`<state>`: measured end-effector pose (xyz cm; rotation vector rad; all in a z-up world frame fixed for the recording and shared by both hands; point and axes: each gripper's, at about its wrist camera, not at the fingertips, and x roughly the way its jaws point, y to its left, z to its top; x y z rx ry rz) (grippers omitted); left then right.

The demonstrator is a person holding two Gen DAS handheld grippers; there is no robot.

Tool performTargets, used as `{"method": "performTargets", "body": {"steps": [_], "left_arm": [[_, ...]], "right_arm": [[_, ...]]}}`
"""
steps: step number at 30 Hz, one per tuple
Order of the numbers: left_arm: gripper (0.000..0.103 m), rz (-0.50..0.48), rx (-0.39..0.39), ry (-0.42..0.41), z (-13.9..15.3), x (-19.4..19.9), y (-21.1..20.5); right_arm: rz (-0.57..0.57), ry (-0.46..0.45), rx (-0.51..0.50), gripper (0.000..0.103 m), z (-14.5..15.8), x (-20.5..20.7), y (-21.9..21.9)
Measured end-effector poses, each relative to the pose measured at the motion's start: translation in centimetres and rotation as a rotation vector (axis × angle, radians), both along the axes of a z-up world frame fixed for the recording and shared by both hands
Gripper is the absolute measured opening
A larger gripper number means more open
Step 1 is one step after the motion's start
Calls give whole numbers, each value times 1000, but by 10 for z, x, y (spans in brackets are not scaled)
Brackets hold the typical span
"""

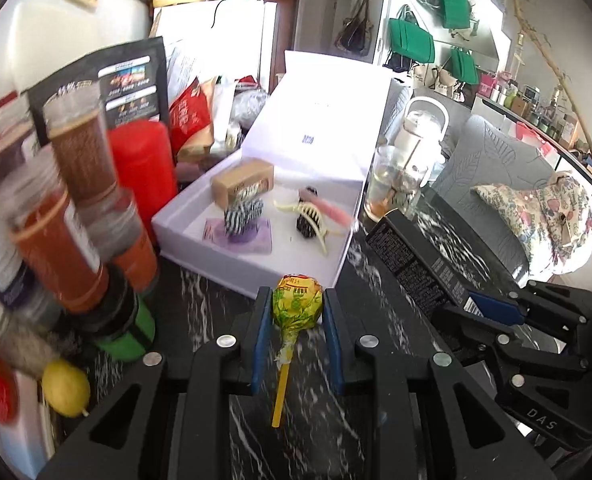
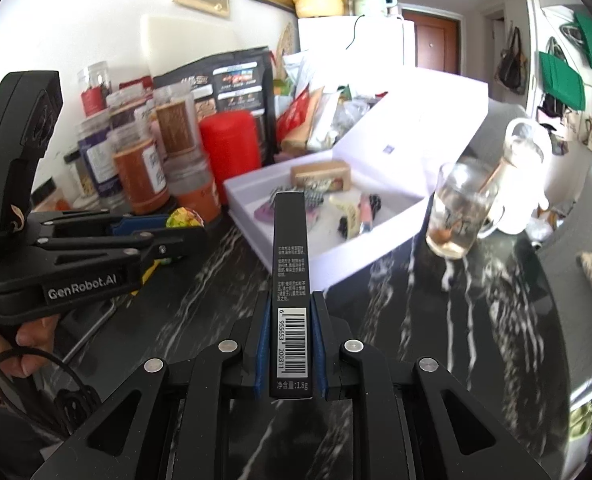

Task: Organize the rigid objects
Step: 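Carry the lollipop with the left tool while the right tool carries the black box toward the white box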

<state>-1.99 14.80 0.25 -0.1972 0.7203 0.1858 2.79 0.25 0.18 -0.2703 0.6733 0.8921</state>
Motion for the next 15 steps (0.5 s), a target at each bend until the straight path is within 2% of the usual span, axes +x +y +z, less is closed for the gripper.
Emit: {"method": "performTargets", "body": {"steps": [15], "left_arm": [[25, -36, 50, -87, 47, 57, 16]], "right_arm": [[-2, -88, 40, 18, 43, 51, 22]]}}
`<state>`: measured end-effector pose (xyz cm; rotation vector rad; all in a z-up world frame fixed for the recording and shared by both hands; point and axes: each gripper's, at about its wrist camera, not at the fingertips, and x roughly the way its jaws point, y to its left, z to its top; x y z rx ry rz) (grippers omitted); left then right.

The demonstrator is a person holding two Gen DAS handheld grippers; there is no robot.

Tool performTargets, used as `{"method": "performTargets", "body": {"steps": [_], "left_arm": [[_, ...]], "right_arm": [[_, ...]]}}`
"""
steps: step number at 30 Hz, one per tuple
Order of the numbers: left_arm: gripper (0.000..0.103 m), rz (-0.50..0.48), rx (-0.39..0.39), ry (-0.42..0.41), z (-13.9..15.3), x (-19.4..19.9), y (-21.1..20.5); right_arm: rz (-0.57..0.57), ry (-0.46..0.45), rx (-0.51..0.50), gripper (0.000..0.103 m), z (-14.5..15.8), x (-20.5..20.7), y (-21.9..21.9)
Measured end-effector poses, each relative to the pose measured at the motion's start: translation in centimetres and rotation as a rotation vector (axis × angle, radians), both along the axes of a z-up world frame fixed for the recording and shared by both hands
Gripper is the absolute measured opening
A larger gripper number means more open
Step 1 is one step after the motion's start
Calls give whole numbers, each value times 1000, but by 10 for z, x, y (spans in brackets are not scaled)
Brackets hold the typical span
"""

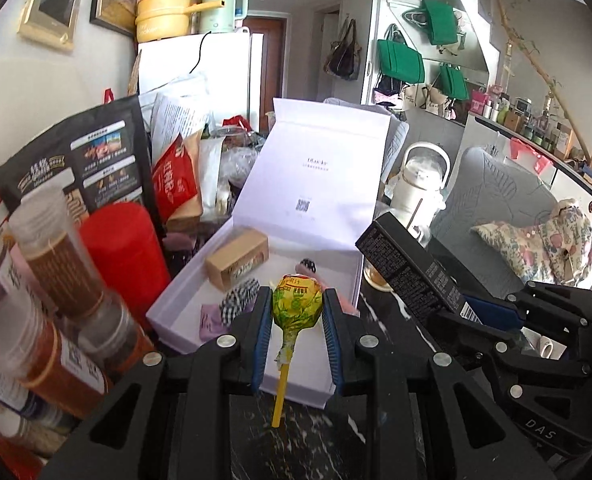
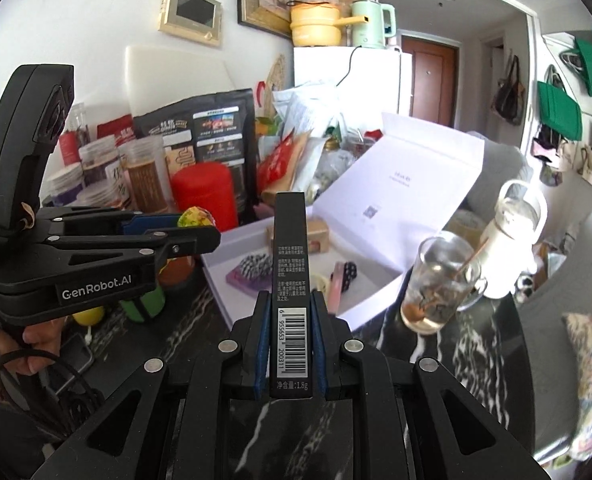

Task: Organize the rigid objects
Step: 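Carry the lollipop with the left tool while the right tool carries the black box toward the white box, then lower the lollipop with the left tool while the right tool lowers the black box into the white box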

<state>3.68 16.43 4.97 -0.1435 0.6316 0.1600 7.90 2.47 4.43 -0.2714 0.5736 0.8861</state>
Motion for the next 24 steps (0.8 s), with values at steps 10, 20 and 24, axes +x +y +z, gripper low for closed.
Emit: {"method": "performTargets", "body": {"steps": [10, 20, 24], "left_arm": [[25, -3, 16, -32, 12, 35, 15], [25, 23, 25, -11, 5, 71, 29], [25, 32, 21, -2, -3, 83, 37]], "right_arm": [[5, -11, 7, 18, 7, 39, 22], [-18, -20, 19, 18, 5, 70, 44], [-38, -25, 20, 18, 3, 84, 52]]}}
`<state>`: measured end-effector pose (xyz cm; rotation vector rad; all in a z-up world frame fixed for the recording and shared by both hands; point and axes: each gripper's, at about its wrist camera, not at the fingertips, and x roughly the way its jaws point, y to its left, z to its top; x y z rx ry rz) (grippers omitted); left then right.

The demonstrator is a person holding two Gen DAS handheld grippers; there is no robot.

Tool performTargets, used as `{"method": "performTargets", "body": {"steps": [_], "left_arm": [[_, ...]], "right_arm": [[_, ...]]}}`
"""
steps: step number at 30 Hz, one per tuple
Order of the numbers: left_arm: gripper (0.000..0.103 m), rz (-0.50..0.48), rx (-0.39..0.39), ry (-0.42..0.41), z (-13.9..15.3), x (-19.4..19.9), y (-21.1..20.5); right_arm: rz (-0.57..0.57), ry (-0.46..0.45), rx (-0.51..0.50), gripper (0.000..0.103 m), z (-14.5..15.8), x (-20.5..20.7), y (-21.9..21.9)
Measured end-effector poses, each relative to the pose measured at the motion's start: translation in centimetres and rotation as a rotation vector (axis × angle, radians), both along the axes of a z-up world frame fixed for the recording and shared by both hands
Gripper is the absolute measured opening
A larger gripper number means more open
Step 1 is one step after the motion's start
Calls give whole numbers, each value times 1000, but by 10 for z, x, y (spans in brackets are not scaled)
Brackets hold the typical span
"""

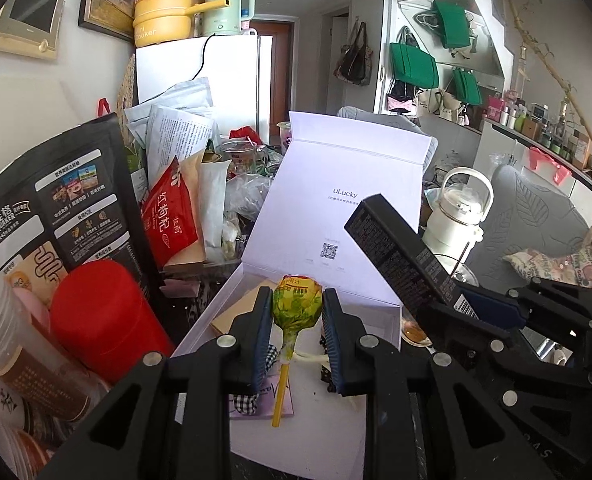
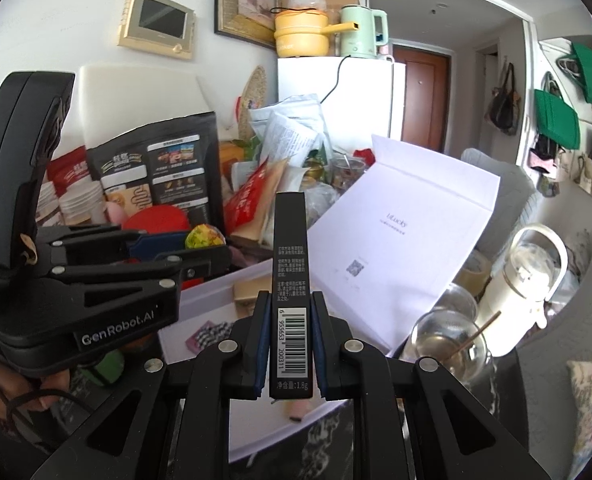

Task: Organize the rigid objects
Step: 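Lower the lollipop with the left tool while the right tool lowers the black box into the white box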

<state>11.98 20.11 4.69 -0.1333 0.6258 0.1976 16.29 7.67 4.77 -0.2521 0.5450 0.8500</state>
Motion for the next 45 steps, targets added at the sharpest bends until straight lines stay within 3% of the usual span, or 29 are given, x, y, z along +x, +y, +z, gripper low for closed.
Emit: {"method": "performTargets", "body": {"steps": [21, 35, 41, 45], "left_arm": [[25, 5, -51, 148, -61, 44, 28], [25, 10, -16, 263, -93, 63, 28], [25, -31, -55, 250, -100, 66, 29], [25, -51, -28, 265, -105, 69, 24]], "right_arm": [[-22, 128, -106, 18, -58, 49, 28], [-39, 185, -168, 18, -86, 61, 39], [-45, 205, -177, 18, -96, 67, 42], [-57, 203, -191, 18, -99, 69, 45]]}}
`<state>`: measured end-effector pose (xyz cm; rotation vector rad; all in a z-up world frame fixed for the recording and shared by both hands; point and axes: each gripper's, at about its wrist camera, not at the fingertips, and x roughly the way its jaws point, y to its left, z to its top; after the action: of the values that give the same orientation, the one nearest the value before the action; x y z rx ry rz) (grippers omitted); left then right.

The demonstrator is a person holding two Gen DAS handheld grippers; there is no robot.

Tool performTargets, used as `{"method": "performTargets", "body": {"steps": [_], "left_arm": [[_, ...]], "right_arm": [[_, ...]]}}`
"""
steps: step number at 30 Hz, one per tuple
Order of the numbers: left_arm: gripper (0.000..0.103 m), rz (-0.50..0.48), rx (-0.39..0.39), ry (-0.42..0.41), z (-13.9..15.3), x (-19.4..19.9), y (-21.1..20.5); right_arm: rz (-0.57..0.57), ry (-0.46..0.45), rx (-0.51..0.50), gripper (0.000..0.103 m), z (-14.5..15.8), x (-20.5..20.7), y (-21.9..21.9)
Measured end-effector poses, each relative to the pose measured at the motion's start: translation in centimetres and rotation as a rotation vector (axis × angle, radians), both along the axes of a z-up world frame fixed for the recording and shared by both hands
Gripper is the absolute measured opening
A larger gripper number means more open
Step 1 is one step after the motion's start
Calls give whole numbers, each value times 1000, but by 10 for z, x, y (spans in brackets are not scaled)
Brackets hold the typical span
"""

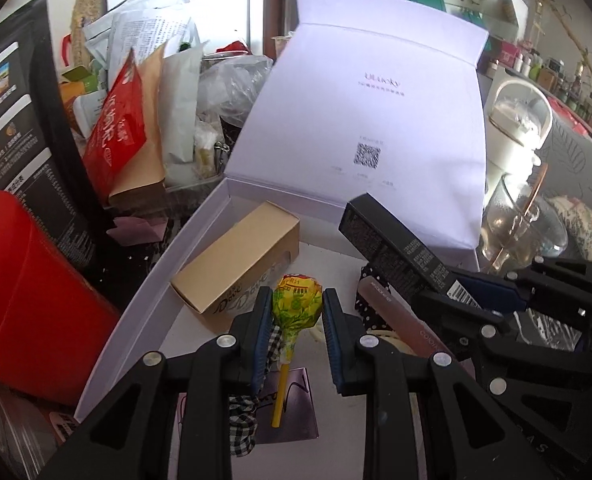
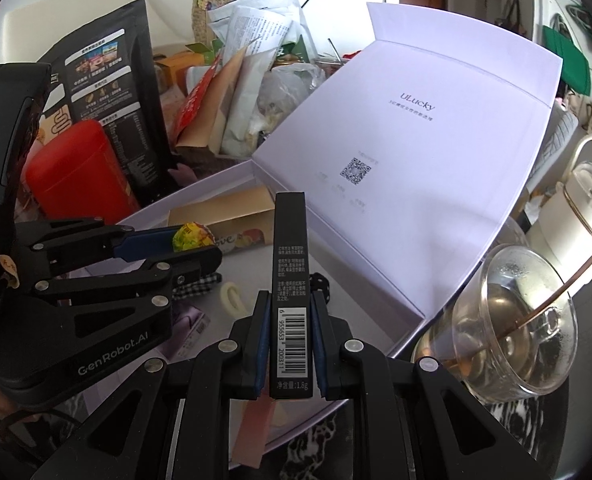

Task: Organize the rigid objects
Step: 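Lower the lollipop with the left tool while the right tool lowers the black box into the white box, then open the left tool on the lollipop while the right tool releases the black box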

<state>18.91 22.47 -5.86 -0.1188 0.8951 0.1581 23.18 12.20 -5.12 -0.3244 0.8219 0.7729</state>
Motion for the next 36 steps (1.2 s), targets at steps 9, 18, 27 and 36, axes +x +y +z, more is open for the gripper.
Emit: {"method": "performTargets", "body": {"steps": [9, 18, 27, 36], "left_arm": [[25, 9, -3, 59, -20, 13, 0], [25, 61, -24, 111, -32, 18, 11], [25, 79, -18, 133, -36, 24, 17], [25, 65, -28, 154, -28, 34, 9]], "right_arm": [[-25, -3, -46, 19, -13, 6, 5], [-38, 5, -66, 19, -19, 10, 4], [-24, 39, -112, 19, -29, 13, 11], [-25, 38, -102, 21, -29, 9, 10]]}}
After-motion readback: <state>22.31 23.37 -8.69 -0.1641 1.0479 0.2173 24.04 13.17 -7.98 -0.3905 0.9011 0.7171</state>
